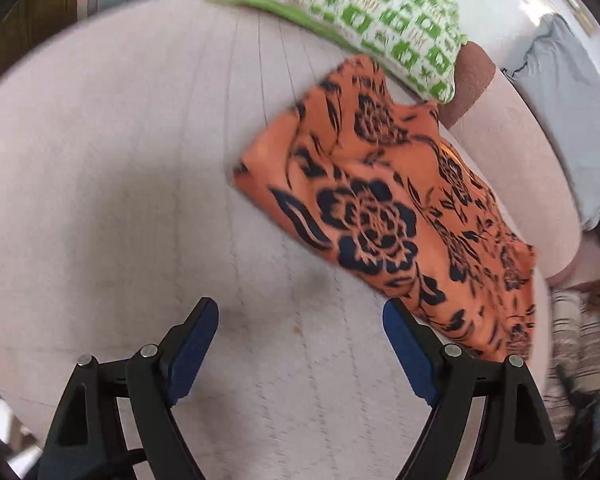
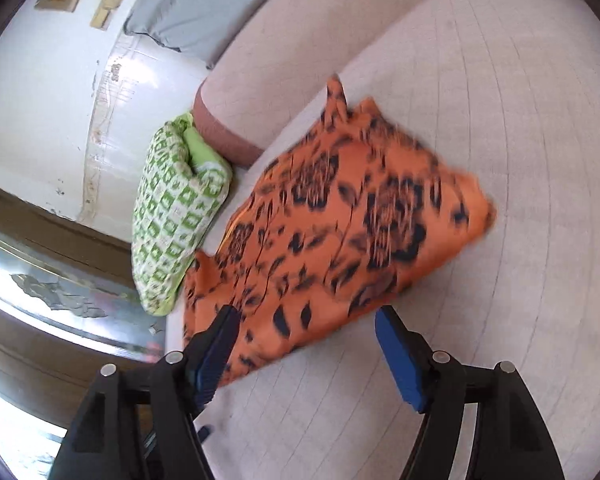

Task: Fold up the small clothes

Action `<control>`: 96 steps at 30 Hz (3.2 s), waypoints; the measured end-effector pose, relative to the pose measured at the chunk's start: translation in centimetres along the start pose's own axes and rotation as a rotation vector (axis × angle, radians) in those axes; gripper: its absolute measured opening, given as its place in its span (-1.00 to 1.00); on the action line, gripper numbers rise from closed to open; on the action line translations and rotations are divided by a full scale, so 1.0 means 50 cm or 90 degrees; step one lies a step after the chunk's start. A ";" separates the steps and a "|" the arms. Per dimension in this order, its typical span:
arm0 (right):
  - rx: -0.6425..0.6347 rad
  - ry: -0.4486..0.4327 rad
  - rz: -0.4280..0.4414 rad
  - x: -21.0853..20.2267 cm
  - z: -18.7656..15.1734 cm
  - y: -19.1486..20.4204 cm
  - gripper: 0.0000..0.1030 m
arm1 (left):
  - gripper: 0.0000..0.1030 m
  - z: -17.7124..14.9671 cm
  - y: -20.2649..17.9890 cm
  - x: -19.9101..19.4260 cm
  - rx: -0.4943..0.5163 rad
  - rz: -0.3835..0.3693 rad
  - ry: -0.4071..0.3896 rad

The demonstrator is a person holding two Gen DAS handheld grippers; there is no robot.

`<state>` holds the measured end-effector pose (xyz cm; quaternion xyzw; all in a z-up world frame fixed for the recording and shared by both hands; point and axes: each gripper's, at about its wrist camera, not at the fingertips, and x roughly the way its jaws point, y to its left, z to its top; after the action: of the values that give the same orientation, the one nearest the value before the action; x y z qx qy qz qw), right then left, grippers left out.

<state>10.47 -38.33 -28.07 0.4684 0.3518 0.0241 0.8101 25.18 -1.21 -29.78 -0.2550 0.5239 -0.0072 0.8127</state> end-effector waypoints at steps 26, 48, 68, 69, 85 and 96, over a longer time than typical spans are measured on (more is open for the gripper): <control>0.117 0.001 0.057 0.235 0.095 -0.051 0.48 | 0.82 0.125 -0.038 0.097 -0.062 -0.112 -0.069; 0.077 -0.054 -0.037 0.249 0.086 -0.038 -0.52 | 0.24 0.115 0.035 0.075 -0.093 -0.186 -0.034; 0.075 -0.005 -0.008 0.280 0.131 -0.034 -0.31 | 0.63 0.131 0.012 0.081 -0.061 -0.180 -0.062; 0.083 -0.006 -0.015 0.285 0.135 -0.042 -0.41 | 0.63 0.134 0.007 0.083 -0.051 -0.173 -0.068; -0.040 -0.057 -0.059 0.276 0.156 0.018 -0.66 | -0.56 0.123 -0.017 0.063 -0.002 -0.161 -0.130; -0.153 -0.060 -0.119 0.143 0.079 0.052 -0.68 | -0.57 -0.023 0.029 -0.052 0.009 -0.187 -0.097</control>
<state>18.92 -37.16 -28.70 0.3338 0.3502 -0.0317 0.8746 22.65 0.32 -28.54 -0.3228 0.4177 -0.1102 0.8422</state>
